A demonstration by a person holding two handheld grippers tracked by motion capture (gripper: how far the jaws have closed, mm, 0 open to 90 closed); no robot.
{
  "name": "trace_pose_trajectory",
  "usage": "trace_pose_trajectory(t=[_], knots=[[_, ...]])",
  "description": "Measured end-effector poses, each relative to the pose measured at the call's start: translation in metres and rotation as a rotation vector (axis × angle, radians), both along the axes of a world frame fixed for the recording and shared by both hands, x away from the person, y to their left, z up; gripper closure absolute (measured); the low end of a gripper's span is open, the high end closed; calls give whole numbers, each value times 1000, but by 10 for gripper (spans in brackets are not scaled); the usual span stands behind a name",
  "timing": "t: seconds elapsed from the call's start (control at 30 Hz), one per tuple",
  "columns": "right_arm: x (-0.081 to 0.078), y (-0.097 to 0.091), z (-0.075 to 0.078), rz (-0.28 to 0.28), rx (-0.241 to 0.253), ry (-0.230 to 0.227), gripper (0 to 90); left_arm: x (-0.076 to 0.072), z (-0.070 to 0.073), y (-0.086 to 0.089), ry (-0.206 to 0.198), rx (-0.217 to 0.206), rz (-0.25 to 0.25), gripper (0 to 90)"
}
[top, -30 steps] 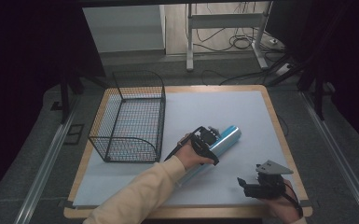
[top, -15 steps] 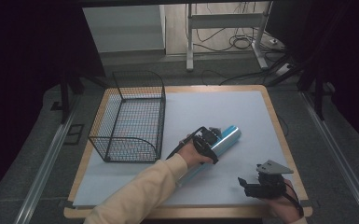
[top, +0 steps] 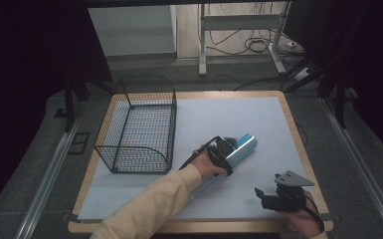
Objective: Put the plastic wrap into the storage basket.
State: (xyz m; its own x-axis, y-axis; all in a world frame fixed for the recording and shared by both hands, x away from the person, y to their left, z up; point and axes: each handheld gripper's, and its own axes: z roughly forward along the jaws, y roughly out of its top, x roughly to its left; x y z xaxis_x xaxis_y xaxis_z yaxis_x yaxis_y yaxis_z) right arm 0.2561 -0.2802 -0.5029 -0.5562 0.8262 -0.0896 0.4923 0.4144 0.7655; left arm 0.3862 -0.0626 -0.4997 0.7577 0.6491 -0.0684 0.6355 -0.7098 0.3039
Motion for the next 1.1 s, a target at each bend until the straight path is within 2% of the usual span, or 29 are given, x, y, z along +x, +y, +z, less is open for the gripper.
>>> trace_pose_trajectory(t=[0.1,0.2,0.33,0.47,0.83,1.1], knots=[[0,0,0,-1,-2,-8,138,2,1,1,18,-4,-9,314],[0,-1,1,-3,-4,-15,138,6,1,5,43,-26,-13,314],[0,-2,1,-6,-3,-16,138,6,1,6,45,-29,-14,314],[0,-2,1,-9,-8,-24,138,7,4,9,26,-39,-18,315],[0,-2,1,-15,-9,-21,138,7,11,17,25,-58,-8,315],[1,-3,0,-21,-9,-19,138,8,28,25,-15,-78,-6,315]])
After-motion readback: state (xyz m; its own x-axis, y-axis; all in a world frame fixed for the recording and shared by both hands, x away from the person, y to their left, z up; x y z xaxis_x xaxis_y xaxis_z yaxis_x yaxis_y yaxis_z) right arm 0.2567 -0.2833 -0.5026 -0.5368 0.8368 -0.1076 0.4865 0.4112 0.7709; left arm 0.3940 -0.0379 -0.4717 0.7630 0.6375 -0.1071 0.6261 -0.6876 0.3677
